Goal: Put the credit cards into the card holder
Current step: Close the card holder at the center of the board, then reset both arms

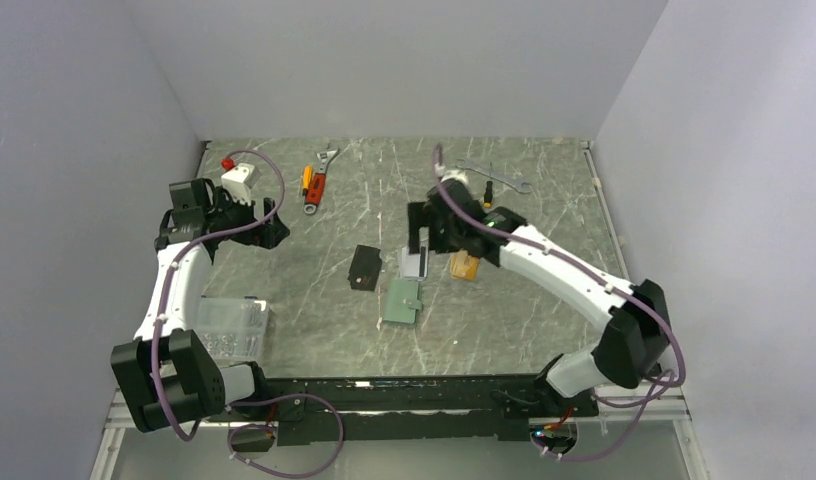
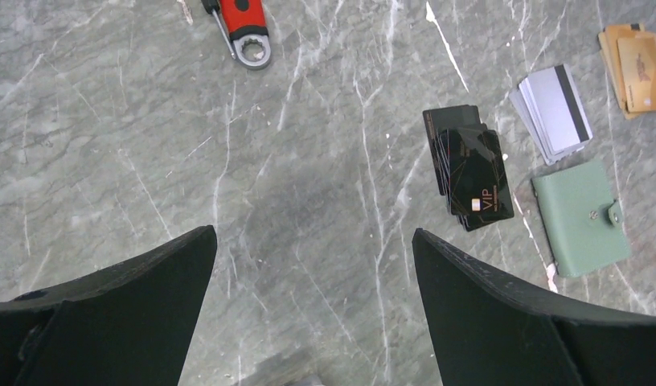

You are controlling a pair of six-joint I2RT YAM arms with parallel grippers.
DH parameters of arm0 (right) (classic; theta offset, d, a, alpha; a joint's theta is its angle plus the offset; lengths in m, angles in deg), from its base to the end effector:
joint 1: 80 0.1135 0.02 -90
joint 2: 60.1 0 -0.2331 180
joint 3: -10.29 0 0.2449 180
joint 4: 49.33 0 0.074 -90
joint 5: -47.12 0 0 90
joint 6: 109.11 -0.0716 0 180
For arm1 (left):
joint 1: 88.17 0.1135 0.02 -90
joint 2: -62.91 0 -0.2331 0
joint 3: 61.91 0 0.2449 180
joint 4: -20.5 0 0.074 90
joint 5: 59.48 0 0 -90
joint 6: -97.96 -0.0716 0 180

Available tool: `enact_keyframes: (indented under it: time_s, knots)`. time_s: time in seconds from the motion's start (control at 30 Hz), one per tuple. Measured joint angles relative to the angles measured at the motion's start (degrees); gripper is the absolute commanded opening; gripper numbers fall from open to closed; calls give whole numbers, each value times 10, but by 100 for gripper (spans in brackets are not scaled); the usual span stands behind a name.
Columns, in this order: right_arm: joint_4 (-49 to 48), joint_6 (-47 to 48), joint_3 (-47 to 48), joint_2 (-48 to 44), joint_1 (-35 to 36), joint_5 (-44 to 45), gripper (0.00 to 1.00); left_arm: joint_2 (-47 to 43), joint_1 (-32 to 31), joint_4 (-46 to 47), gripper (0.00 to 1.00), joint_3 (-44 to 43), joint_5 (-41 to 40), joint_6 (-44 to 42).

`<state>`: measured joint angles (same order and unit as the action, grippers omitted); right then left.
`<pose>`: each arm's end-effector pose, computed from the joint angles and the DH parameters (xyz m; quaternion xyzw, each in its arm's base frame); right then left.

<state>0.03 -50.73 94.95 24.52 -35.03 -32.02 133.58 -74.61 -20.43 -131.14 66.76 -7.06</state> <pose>0.2480 0.2287 0.2363 -0.0758 0.9309 0.1448 0.3266 0.2870 0.0257 0.2385 0.1366 0.8678 -0.1810 0.4421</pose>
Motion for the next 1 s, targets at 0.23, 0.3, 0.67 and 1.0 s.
enact_keyframes:
  time_s: [0.23,0.3,0.67,1.0]
  knots:
    - [-81,70,-93,-85,-173,47,100,8,0,83,99,22,-30,53]
    - [-130,96,-167,-118,-227,77,100,0,0,135,99,59,-43,65]
    - [-495,192,-414,-138,-364,247,99,-17,0,439,99,278,-79,89]
    - [-774,223,-540,-110,-389,252,95,36,-5,731,99,409,-84,101]
